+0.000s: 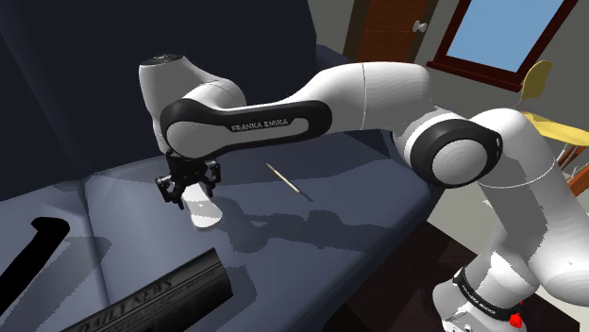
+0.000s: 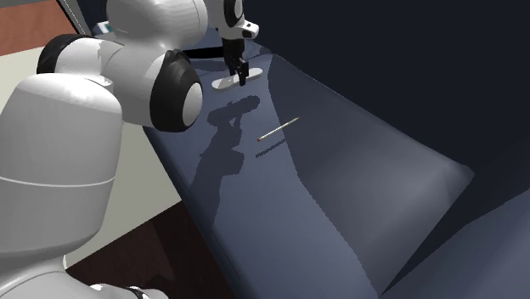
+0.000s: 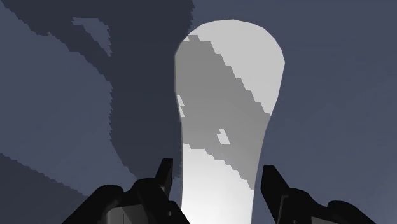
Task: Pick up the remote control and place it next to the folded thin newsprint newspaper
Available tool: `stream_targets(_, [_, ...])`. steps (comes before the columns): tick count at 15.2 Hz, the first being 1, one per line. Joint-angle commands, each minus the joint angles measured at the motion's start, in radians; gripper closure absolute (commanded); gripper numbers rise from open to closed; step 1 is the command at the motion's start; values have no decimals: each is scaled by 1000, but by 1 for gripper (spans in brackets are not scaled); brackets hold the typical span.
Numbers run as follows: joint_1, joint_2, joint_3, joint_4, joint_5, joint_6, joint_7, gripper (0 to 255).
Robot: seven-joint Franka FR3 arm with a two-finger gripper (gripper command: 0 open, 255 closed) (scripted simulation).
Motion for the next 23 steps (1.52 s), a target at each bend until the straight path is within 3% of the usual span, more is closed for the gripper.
stream_targets(1, [-4, 0, 0, -27, -1, 28, 2, 255])
stream_targets(10, [-5, 3, -1, -41, -2, 45, 3, 255])
stream_targets(11, [-5, 3, -1, -41, -2, 45, 3, 0])
stream_targets(16, [-5, 3, -1, -41, -2, 45, 3, 0])
stream_targets(20, [13, 8, 0, 97, 2, -86, -8, 0])
stream_targets(23, [13, 8, 0, 96, 2, -86, -8, 0])
